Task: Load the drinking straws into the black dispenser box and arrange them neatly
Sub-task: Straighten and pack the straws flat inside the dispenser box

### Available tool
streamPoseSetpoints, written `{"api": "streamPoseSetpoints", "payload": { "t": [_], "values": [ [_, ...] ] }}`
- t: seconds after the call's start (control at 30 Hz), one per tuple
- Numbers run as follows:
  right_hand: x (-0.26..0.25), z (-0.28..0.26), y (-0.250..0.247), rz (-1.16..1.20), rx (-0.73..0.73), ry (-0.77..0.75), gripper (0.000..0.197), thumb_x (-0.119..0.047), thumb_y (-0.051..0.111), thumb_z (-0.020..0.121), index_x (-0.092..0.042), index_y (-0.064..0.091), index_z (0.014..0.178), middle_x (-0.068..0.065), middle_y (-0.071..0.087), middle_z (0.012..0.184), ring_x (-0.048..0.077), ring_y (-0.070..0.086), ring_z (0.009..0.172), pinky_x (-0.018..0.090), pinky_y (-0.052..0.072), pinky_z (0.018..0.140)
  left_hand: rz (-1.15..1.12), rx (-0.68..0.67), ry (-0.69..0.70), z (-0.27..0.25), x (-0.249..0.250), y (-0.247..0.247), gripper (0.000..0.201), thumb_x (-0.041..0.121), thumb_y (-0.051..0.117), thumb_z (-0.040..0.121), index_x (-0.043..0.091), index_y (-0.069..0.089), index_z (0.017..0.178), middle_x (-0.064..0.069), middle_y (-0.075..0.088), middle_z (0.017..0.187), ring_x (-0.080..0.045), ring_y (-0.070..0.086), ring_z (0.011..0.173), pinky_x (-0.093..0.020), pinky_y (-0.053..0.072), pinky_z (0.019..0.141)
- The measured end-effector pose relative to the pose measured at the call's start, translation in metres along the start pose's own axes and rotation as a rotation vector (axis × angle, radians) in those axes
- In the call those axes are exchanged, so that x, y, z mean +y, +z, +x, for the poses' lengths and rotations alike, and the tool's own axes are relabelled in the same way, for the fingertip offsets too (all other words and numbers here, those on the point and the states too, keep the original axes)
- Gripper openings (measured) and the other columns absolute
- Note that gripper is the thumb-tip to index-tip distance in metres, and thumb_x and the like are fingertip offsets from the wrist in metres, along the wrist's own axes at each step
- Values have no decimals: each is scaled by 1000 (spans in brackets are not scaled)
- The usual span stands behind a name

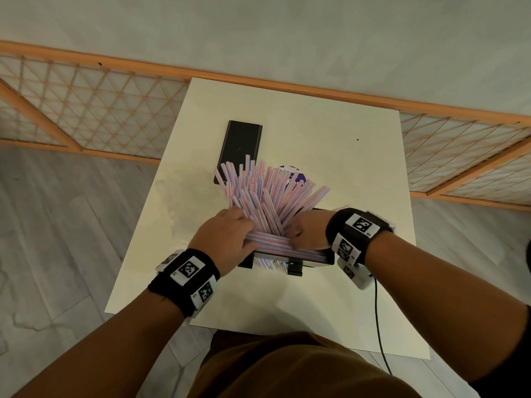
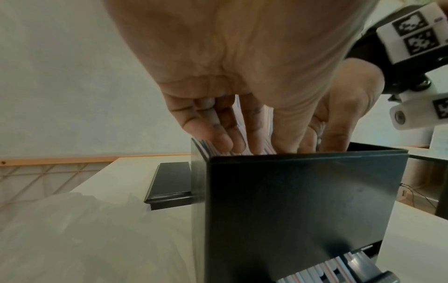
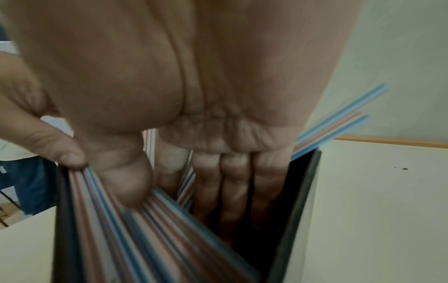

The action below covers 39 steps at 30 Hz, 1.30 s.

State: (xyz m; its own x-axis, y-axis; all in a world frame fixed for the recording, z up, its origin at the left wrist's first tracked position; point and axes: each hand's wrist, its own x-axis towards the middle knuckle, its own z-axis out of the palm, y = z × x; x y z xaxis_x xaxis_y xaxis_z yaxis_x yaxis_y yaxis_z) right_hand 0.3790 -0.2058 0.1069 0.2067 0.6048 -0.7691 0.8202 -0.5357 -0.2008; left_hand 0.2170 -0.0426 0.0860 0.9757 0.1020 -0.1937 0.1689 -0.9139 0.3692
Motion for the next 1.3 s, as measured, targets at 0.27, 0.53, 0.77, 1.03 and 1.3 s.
{"api": "streamPoseSetpoints", "payload": {
  "t": [0.27, 0.53, 0.77, 1.03, 1.3],
  "values": [
    [12, -11, -15, 107, 169, 32, 32, -33, 47, 99, -13, 72, 97, 1, 70, 97, 20, 63, 90, 31, 49, 88, -12, 94, -22, 0, 2, 9, 17, 33, 59, 96, 20, 69, 91, 2, 56, 92, -23, 57, 82, -31, 44, 68],
    [51, -49, -31, 44, 411, 180, 17, -30, 48, 95, -21, 59, 87, -3, 62, 91, 21, 57, 85, 30, 43, 72, -114, 135, -18, -10, 3, 11, 23, 31, 54, 101, 19, 67, 88, 6, 48, 81, -21, 54, 74, -36, 48, 66],
    [65, -57, -6, 196, 562, 227, 16, -38, 63, 89, -25, 55, 84, 0, 54, 97, 20, 57, 83, 32, 46, 73, -118, 100, -26, -15, 5, 10, 21, 31, 54, 101, 20, 65, 87, 3, 55, 85, -19, 50, 72, -36, 47, 66],
    [82, -78, 19, 447, 755, 457, 57, -57, 76, 76, -20, 50, 111, 0, 53, 109, 18, 59, 84, 31, 45, 70, -133, 90, -73, -17, 7, 6, 20, 31, 54, 101, 21, 68, 94, 5, 55, 90, -16, 51, 75, -26, 38, 67],
    [61, -51, 21, 875, 618, 341, 29, -36, 71, 87, -13, 62, 103, 5, 73, 86, 17, 71, 67, 34, 61, 61, -133, 34, -89, -12, 16, 3, 21, 34, 50, 102, 22, 67, 98, 5, 56, 95, -16, 55, 80, -30, 48, 73]
  ]
}}
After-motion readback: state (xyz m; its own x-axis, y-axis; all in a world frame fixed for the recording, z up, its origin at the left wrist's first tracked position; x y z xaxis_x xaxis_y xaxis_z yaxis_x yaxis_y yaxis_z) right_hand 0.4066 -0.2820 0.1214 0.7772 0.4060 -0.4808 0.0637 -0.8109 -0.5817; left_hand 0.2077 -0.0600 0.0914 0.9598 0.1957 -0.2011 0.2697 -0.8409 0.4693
